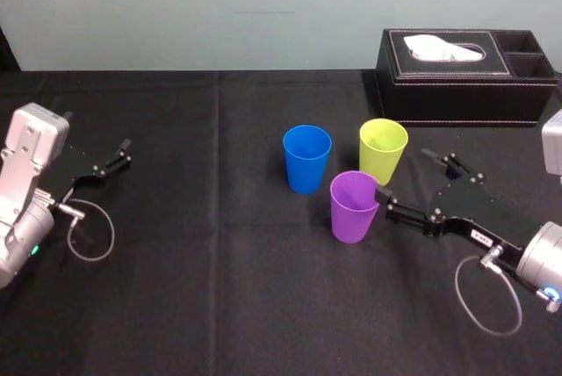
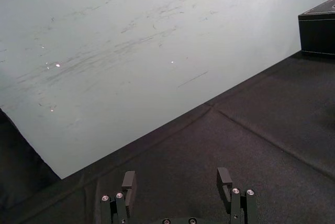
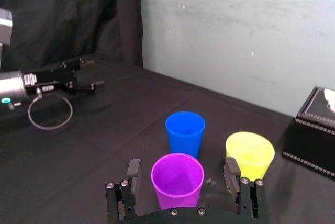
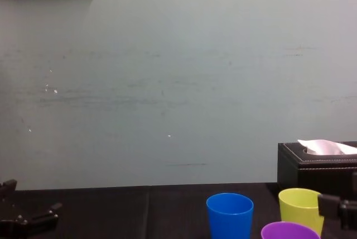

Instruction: Stack the three plastic cups sequentially using one hand.

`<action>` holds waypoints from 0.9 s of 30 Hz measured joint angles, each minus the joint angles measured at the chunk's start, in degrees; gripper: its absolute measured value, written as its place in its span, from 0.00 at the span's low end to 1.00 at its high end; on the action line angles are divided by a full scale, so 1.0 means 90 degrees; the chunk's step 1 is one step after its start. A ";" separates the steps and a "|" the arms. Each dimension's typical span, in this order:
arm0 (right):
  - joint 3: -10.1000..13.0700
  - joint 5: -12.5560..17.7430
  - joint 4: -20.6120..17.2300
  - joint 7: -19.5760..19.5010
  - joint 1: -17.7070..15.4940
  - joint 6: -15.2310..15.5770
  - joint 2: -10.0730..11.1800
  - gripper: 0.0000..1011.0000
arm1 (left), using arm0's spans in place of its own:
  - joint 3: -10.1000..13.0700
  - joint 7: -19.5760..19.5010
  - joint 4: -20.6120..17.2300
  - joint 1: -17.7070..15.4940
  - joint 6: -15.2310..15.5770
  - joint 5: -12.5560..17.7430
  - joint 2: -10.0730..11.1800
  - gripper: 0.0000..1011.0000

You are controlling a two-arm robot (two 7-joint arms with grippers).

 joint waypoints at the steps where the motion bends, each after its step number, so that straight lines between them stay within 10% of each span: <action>1: 0.0006 0.0000 -0.0001 0.0006 -0.0010 0.0037 0.0001 0.99 | 0.0000 0.0000 0.0000 0.0000 0.0000 0.0000 0.0000 1.00; 27: -0.0139 -0.0517 0.0514 0.0218 0.0152 0.0642 -0.0409 0.99 | 0.0000 0.0000 0.0000 0.0000 0.0000 0.0000 0.0000 1.00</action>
